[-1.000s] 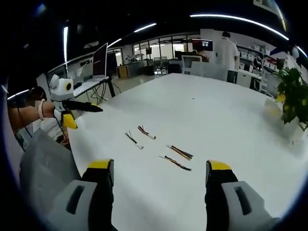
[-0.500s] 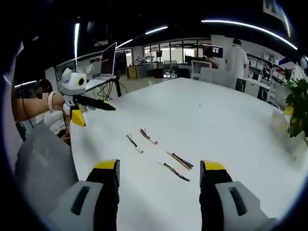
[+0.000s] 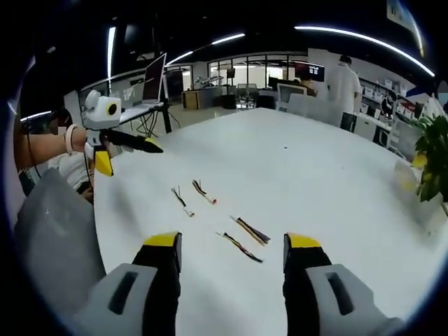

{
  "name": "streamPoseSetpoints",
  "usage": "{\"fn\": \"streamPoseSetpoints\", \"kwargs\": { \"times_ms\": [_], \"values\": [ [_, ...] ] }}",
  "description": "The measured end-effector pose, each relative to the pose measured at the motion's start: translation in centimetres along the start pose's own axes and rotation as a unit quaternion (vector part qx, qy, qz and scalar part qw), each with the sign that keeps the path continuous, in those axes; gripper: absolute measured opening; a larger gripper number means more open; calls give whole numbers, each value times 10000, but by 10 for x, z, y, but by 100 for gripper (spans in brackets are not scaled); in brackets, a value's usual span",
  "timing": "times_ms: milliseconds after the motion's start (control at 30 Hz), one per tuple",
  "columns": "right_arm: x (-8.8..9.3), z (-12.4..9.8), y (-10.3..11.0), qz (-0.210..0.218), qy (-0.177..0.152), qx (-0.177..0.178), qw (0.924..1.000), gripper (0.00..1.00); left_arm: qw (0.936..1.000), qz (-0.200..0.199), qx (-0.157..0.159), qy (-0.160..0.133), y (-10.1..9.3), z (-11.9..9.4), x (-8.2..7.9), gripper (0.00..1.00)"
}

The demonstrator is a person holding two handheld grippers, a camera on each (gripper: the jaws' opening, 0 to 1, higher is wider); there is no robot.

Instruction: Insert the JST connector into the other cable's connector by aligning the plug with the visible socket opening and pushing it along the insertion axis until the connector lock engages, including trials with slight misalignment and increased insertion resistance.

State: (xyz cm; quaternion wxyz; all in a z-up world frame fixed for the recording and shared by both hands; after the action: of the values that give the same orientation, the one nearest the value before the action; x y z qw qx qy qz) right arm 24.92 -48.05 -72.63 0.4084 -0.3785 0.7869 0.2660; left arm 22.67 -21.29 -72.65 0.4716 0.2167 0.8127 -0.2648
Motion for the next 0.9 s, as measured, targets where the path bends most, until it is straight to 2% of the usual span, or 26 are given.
{"fn": "streamPoseSetpoints", "kwargs": {
  "times_ms": [200, 433, 900],
  "values": [
    [-5, 6, -7, -152, 18, -50, 9999, 54, 10000, 33, 35, -61, 2, 8, -4, 87],
    [-12, 18, -10, -242, -21, -311, 9992, 53, 9998, 168, 97, -102, 6, 14, -7, 87],
    [-4, 31, -23, -232, 182, -385, 9988, 54, 9994, 171, 276, -87, 14, 30, -10, 87]
  ]
}}
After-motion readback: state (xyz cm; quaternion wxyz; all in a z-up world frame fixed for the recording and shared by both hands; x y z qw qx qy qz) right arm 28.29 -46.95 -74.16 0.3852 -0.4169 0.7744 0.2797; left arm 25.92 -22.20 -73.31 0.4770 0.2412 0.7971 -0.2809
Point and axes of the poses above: the point that each gripper's makers call its tool centre point, and the gripper's own axes: z roughly forward along the fingers, y roughly to its left, x roughly out of its underside, the point moved 6 cm from there along -z, roughly backward along the fingers, and after that the axes turned 8 degrees about -x, right-handed, at the moved point
